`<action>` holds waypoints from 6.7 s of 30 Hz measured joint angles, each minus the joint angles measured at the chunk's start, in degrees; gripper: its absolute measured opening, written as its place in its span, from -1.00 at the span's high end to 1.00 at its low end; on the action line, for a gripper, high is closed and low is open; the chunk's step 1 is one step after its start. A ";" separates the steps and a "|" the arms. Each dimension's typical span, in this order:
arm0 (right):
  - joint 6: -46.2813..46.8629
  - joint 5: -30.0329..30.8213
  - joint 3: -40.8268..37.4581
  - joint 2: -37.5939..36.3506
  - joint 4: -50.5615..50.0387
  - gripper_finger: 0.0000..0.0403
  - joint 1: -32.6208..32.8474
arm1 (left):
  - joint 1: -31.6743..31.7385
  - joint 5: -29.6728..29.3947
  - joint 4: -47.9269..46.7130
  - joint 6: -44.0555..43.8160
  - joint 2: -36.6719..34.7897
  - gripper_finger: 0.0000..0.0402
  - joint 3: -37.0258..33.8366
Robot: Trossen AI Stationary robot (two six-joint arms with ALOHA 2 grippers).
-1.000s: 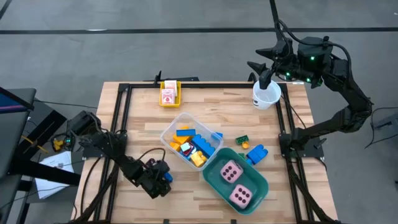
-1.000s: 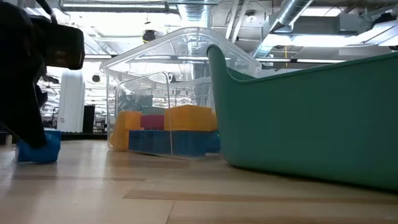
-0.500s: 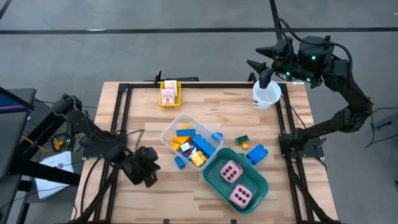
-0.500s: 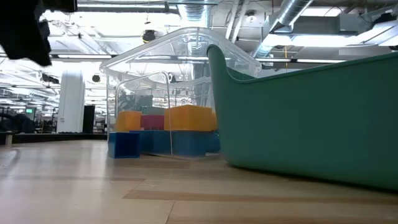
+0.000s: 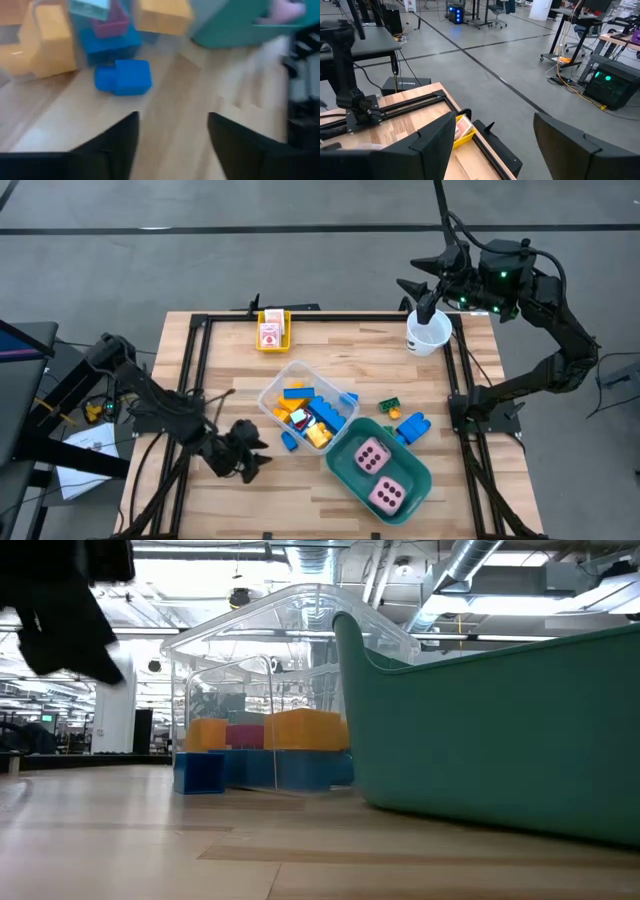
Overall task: Pick & Place Toys
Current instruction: Put the blue game piece into the transparent bin, then put the green game piece into the transparent bin
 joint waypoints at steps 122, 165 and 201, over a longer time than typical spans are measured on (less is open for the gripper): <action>8.01 -15.90 -37.37 -0.47 -20.44 -0.29 7.31 | 45.95 23.62 2.75 57.09 -17.23 -0.87 12.88; -11.35 -23.91 -78.03 13.47 35.72 -0.27 8.26 | 40.31 12.71 3.61 47.65 -18.78 -0.86 12.82; 8.91 -34.12 -43.72 1.91 19.64 0.34 1.16 | 37.71 19.53 -7.06 48.09 -18.79 -0.84 12.82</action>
